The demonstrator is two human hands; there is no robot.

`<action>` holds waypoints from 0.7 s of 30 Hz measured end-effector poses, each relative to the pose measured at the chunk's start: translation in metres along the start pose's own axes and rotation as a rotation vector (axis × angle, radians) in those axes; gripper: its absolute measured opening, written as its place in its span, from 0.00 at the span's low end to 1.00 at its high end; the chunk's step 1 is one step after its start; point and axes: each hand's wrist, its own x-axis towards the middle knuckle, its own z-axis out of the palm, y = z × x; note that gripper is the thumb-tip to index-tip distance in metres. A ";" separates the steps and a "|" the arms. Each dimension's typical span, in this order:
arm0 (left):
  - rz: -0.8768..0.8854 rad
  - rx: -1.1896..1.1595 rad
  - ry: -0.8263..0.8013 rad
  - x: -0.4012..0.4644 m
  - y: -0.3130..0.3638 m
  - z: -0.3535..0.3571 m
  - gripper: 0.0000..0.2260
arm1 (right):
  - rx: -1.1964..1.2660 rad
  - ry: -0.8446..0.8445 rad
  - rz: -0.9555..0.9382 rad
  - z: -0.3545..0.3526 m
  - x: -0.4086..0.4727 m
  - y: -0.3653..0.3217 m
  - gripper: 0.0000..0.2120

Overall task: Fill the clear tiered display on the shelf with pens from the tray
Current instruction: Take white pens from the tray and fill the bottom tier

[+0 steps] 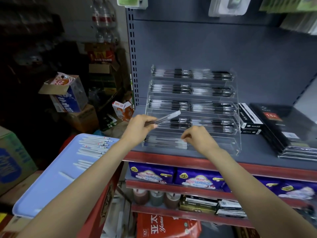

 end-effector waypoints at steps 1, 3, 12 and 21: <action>0.003 0.021 -0.020 0.000 -0.001 -0.001 0.12 | 0.022 0.011 0.006 -0.002 -0.001 0.000 0.08; 0.006 0.060 -0.072 0.001 -0.003 -0.001 0.12 | 0.145 0.087 0.020 -0.011 -0.004 -0.002 0.10; 0.036 0.047 -0.172 0.000 0.007 0.005 0.13 | 0.824 0.134 -0.026 -0.028 -0.022 -0.011 0.07; 0.021 -0.030 0.014 -0.002 -0.002 -0.002 0.08 | 0.622 0.278 0.114 -0.012 -0.020 0.013 0.06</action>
